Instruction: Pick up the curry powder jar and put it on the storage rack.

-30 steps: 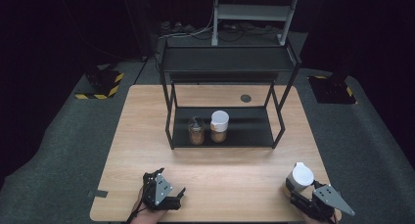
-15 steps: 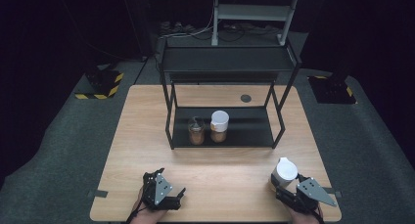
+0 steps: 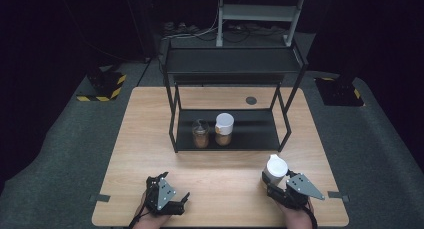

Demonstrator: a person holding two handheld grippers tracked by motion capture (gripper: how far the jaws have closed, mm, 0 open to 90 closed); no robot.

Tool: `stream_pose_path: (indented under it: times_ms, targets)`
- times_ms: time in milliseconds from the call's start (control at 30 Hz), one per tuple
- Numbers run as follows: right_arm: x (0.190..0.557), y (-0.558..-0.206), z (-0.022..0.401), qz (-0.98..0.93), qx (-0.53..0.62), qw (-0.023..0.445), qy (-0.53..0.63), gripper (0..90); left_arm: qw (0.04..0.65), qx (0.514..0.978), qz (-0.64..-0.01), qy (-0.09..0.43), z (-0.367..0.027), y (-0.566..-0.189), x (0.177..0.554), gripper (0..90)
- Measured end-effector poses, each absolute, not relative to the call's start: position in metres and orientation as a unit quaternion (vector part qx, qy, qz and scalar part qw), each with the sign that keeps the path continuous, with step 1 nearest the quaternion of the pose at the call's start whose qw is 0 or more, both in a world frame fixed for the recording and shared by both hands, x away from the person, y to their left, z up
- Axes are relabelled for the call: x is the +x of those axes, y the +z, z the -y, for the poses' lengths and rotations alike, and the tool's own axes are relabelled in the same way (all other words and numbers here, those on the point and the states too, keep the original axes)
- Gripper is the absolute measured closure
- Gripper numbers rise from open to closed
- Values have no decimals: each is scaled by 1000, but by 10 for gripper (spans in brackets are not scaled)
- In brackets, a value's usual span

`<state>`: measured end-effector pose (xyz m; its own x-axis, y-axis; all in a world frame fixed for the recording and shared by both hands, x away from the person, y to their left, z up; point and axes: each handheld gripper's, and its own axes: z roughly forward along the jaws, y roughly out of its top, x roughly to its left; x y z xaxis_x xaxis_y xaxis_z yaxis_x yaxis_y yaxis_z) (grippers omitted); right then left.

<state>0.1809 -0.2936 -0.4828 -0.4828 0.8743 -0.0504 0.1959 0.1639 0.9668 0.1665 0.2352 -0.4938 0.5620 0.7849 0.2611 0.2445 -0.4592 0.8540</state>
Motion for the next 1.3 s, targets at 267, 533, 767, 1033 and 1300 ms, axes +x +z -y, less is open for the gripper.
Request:
stream_pose_path:
  times_ms: [267, 533, 767, 1033, 1300]
  targets:
    - [191, -480, 289, -688, 391, 326, 517, 305, 406, 784, -329, 334, -235, -494, 166, 7]
    - [202, -477, 287, -688, 395, 319, 518, 305, 407, 784, -330, 334, -236, -494, 166, 7]
    - [209, -475, 287, -691, 398, 315, 515, 304, 407, 784, -329, 333, -236, -494, 166, 7]
    - [218, -470, 285, -691, 400, 313, 514, 305, 408, 784, -329, 333, -236, -494, 166, 7]
    - [227, -463, 283, -690, 400, 309, 518, 305, 408, 784, -328, 333, -236, -494, 166, 7]
